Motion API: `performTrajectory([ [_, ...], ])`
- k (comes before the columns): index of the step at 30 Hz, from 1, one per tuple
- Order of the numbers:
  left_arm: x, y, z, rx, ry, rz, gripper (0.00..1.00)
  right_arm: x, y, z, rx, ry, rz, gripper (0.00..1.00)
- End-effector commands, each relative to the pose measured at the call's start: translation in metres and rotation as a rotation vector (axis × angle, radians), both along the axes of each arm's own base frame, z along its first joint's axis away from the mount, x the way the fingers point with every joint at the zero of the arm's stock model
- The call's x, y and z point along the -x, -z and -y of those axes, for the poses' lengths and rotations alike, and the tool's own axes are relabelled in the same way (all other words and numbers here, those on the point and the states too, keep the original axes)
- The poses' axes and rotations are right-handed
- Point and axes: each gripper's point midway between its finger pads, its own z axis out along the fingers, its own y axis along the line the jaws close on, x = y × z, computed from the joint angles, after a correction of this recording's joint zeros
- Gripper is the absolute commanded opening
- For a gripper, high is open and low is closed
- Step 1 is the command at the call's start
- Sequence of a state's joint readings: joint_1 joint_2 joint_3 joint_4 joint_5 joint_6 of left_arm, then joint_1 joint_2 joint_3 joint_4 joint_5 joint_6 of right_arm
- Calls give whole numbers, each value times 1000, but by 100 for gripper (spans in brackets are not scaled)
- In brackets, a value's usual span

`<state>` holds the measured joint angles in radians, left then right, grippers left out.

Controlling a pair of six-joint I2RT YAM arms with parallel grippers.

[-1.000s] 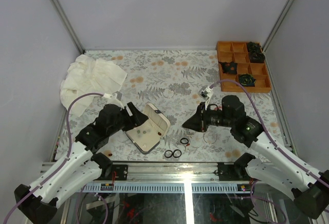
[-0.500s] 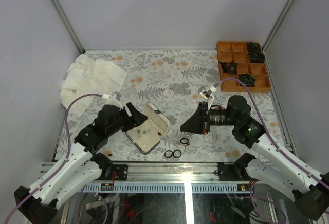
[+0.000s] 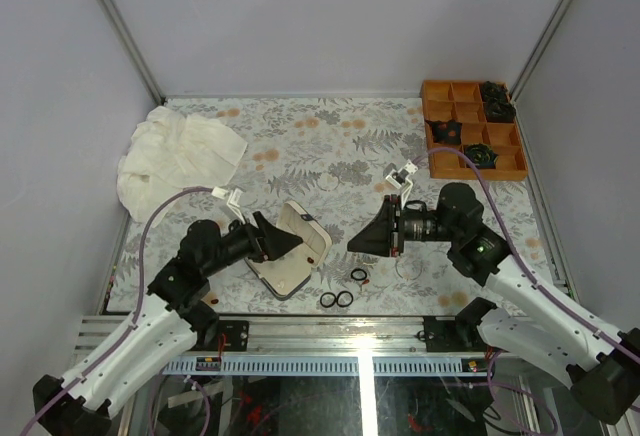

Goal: Organize the mixed jewelry
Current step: Place the jewelry in the jewelry box.

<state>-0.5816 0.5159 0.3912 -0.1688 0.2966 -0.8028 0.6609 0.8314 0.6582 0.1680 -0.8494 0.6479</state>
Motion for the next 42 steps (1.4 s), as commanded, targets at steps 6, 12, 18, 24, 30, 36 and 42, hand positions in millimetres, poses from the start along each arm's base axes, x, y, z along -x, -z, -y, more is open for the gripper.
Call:
performTrajectory([
  [6,34,-66,42,247,274,319,73,-15,-36,-13,-76,26,-21,15],
  [12,45,-78,54,254,327,425,72,-24,-35,-22,-75,26,-85,15],
  [18,47,-78,62,224,346,466,68,-28,-33,-29,-68,15,-128,16],
  [24,46,-76,68,190,349,487,65,-28,-29,-35,-57,0,-155,16],
  [30,49,-81,71,202,353,507,62,-25,-24,-43,-44,-18,-169,16],
  [36,53,-89,74,212,370,530,57,-19,-20,-52,-40,-44,-185,16],
  [42,54,-89,76,212,378,536,54,-16,-19,-59,-38,-62,-188,16],
])
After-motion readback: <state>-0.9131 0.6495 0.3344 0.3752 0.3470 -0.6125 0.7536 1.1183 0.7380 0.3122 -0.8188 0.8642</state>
